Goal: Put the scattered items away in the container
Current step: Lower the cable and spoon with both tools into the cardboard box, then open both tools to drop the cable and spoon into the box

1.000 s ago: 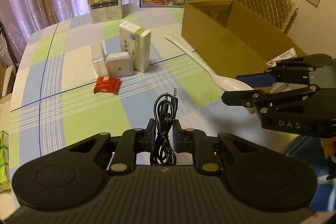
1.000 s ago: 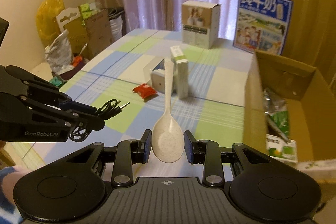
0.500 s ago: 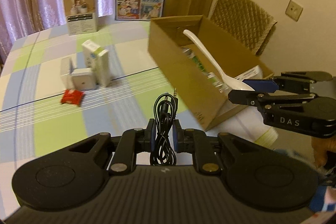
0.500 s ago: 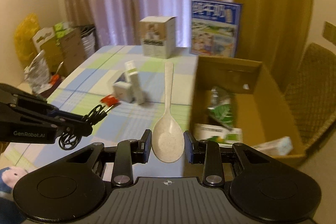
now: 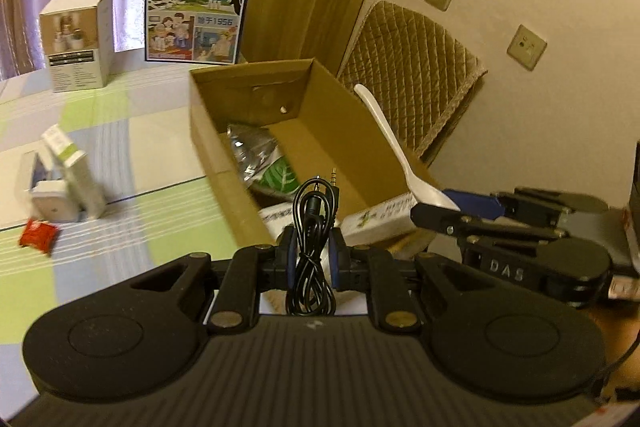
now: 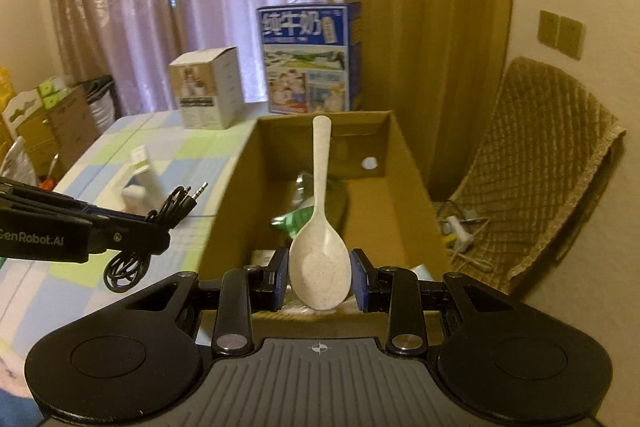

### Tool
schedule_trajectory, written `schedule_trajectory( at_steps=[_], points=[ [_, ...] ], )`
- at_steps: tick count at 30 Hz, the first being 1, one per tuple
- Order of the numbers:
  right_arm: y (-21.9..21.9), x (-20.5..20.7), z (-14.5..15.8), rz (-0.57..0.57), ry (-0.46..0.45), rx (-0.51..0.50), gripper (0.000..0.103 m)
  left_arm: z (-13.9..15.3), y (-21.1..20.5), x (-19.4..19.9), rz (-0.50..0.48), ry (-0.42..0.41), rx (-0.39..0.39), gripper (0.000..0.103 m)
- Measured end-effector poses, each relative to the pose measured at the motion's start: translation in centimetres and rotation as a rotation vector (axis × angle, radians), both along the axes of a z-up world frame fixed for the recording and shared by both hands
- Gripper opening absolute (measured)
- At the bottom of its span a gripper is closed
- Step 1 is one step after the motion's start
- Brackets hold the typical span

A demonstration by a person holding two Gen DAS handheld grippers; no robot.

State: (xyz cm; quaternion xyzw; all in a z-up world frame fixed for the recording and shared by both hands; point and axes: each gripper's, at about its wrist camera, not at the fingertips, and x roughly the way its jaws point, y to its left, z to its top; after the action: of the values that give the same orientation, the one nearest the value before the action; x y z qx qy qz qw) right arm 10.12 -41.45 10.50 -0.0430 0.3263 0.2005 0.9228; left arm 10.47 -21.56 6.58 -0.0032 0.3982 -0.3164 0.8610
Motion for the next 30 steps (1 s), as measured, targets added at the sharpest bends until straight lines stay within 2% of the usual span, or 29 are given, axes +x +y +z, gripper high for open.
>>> schedule_trajectory(
  at_steps=[5,15,18,30],
  points=[
    [-0.9,2.0,-0.6,-0.012,0.010,-0.001,0.030,-1.0,-2.0,2.2,0.008,0.026,-0.021,0.012],
    [-0.8,4.5,-2.2,-0.012,0.026,-0.004,0.030,-3.8,-4.0,5.2,0.002,0.065,-0.009,0.013],
    [-0.8,4.9,-2.5,-0.014,0.032,-0.005,0.030,-4.2,-3.6,5.7,0.025,0.060,-0.010,0.019],
    [0.4,4.7,-2.7,0.004,0.039,-0.005,0.030,-3.7,-0.3,4.4,0.070,0.032,-0.010,0.019]
  ],
)
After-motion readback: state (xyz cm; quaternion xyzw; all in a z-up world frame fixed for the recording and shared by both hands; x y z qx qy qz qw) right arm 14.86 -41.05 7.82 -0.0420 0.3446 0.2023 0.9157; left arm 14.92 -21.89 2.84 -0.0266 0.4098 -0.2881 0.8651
